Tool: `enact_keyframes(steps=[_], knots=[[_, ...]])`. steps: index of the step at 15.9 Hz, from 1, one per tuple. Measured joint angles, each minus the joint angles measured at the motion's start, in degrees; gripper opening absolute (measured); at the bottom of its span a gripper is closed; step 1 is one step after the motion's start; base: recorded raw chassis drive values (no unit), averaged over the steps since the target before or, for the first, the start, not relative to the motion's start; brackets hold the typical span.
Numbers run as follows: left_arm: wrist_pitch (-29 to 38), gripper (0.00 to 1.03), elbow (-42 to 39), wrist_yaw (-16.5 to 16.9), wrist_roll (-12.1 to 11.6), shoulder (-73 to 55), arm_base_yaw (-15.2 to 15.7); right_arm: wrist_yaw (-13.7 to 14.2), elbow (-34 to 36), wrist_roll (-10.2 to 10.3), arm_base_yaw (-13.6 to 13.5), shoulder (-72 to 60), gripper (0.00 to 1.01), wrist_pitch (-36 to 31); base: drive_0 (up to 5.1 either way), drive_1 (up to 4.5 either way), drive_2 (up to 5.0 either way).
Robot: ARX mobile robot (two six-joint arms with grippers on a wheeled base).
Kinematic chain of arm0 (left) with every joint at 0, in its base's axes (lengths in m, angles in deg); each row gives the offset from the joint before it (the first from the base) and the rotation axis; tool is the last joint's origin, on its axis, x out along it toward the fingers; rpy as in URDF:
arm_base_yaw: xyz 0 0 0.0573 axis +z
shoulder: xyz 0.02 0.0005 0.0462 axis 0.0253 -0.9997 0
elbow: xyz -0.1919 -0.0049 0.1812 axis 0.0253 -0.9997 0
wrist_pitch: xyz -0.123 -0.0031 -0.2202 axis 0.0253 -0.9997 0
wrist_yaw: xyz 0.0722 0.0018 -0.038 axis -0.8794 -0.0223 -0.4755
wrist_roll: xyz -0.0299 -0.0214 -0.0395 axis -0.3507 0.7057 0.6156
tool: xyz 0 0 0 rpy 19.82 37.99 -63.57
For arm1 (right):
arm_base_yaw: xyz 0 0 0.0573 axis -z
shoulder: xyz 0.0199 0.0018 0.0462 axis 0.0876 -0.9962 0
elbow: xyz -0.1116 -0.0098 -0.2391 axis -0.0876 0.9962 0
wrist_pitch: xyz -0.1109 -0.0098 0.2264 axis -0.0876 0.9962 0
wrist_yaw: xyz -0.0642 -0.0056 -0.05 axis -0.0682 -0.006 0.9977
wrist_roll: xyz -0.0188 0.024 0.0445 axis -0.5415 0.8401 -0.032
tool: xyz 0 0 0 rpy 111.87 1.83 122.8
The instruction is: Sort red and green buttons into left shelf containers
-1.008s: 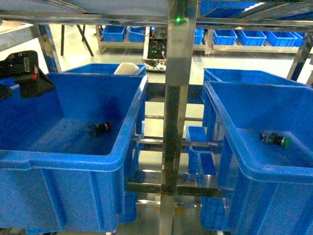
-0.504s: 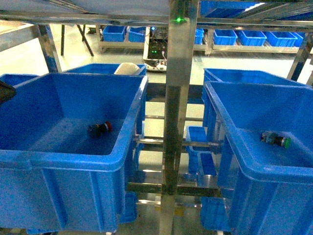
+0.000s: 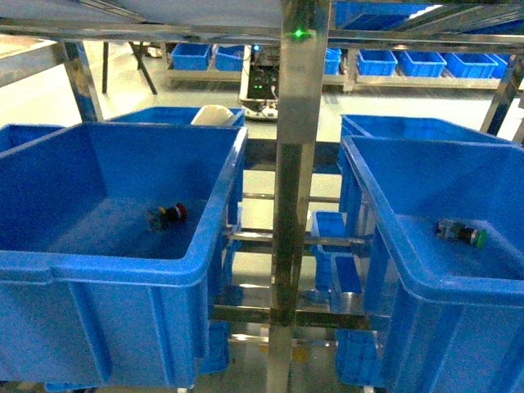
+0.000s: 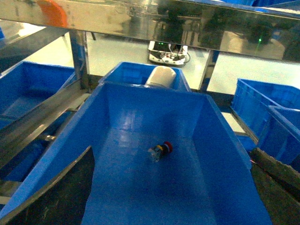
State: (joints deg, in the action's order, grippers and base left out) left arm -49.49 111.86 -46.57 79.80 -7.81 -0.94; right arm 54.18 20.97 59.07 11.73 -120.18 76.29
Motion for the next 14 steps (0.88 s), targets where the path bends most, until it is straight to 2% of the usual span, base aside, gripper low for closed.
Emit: enact_keyframes(steps=[5, 7, 9, 12, 13, 14], knots=[[4.42, 0.98, 2.27, -1.92, 0.70, -4.04, 0.04, 0.02, 0.02, 0.00, 0.00, 0.00, 0.98, 0.00, 0.0, 0.00, 0.0], [7.80, 0.98, 3.32, -2.49, 0.55, -5.62, -1.44, 0.02, 0.02, 0.00, 0.00, 0.00, 0.98, 0.00, 0.0, 0.00, 0.0], [8.46, 0.98, 3.58, -0.96, 0.96, -5.86, -1.92, 0.02, 0.00, 0.00, 0.00, 0.00, 0.98, 0.00, 0.0, 0.00, 0.0], [8.44, 0.98, 3.58, -1.01, 1.53, -5.88, -1.81, 0.00, 0.02, 0.00, -0.02, 0.00, 0.98, -0.02, 0.0, 0.00, 0.0], [8.44, 0.98, 3.58, -0.98, 1.53, -5.88, -1.81, 0.42, 1.25, 0.61, -0.11, -0.92, 0.96, -5.73, 0.0, 0.00, 0.0], [8.63, 0.97, 3.56, -0.83, 1.22, -5.88, -1.75, 2.14, 5.42, 1.95, -0.76, -3.96, 0.88, -22.01, 0.0, 0.00, 0.0]])
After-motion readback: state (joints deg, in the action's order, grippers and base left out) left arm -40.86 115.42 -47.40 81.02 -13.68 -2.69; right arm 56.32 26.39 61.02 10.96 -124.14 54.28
